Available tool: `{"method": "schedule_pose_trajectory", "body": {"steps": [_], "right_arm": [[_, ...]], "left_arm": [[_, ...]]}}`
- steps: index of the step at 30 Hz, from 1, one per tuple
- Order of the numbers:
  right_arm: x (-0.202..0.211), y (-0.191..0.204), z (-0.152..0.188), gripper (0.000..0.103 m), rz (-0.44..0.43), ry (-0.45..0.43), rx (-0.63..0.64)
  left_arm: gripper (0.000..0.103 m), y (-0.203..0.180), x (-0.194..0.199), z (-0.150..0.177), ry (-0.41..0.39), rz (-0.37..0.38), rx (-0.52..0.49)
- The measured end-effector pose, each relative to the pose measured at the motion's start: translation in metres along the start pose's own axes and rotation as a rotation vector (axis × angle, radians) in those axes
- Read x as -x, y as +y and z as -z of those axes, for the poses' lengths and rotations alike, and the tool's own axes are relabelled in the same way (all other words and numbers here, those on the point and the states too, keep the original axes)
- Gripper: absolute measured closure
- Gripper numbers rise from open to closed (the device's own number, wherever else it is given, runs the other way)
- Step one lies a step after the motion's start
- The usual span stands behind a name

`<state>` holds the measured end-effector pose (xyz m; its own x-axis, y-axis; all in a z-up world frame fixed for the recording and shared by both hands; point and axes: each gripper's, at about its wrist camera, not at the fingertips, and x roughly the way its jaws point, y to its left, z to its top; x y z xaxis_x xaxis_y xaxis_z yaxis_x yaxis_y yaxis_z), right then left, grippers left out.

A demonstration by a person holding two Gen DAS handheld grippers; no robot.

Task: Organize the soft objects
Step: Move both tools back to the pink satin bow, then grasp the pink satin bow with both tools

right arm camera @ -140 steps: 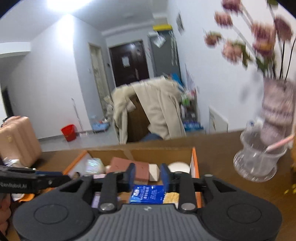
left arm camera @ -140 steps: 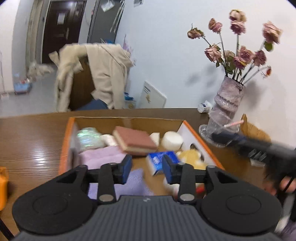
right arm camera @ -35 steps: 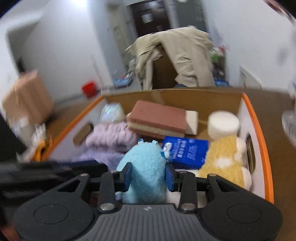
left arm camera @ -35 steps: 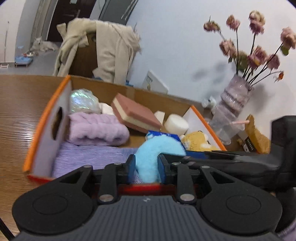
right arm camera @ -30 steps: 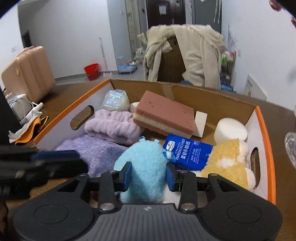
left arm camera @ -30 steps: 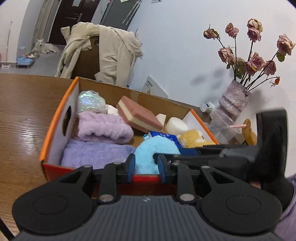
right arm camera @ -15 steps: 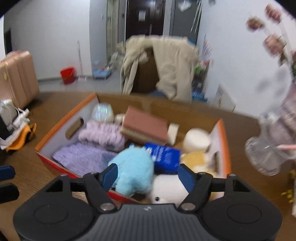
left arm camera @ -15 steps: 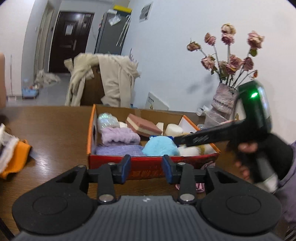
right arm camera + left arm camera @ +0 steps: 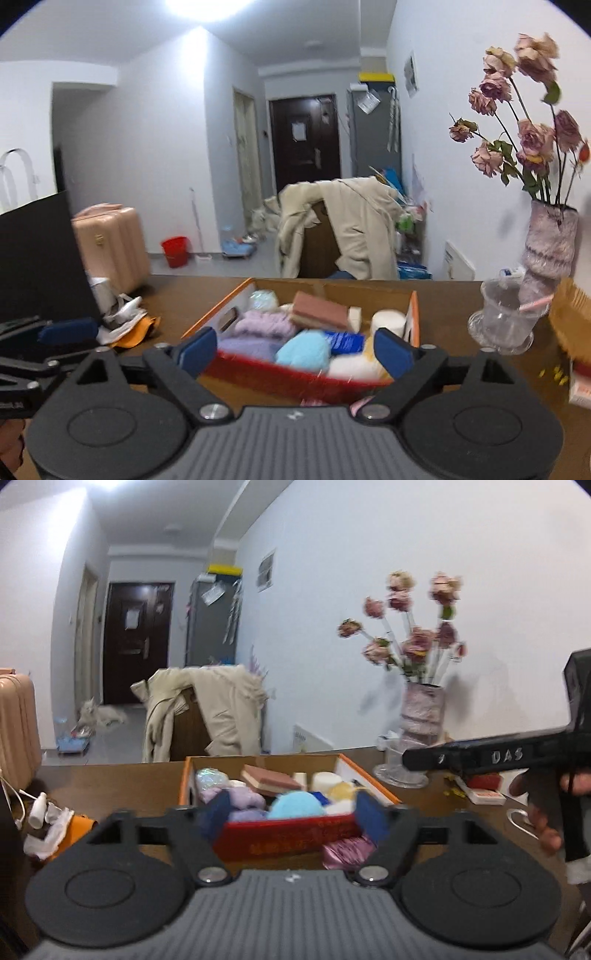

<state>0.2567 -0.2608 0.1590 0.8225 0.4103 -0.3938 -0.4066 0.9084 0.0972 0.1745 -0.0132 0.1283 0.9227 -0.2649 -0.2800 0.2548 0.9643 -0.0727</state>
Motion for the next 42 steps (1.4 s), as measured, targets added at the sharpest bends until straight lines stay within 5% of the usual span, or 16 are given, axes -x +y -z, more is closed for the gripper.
{"method": "schedule_pose_trajectory", "body": {"steps": [8,12,20,25,29,36,39,42], "right_arm": [[0.056,0.012,0.118,0.010,0.035,-0.002,-0.096],[0.077,0.020,0.146,0.007,0.038,-0.007,-0.071],[0.068,-0.014,0.144,0.009,0.079,-0.001,-0.138],[0.026,-0.052,0.119,0.017,0.079,0.051,-0.188],[-0.029,-0.077,0.097,0.033,0.055,0.093,-0.199],[-0.114,-0.116,0.076,0.043,-0.001,0.145,-0.349],[-0.135,-0.122,0.083,0.069,0.004,0.204,-0.368],[-0.135,-0.121,0.094,0.074,0.004,0.198,-0.352]], "left_arm": [[0.011,-0.032,0.046,0.080,0.059,0.023,-0.009],[0.010,-0.041,0.045,0.088,0.082,0.041,-0.007],[0.011,-0.051,-0.008,0.082,0.151,0.050,0.030],[0.028,-0.045,-0.076,0.066,0.213,0.059,0.091],[0.042,-0.031,-0.148,0.053,0.279,0.061,0.175],[0.039,-0.018,-0.223,0.064,0.349,0.102,0.220],[0.040,-0.016,-0.231,0.076,0.361,0.126,0.244],[0.060,-0.016,-0.230,0.080,0.351,0.192,0.247]]}}
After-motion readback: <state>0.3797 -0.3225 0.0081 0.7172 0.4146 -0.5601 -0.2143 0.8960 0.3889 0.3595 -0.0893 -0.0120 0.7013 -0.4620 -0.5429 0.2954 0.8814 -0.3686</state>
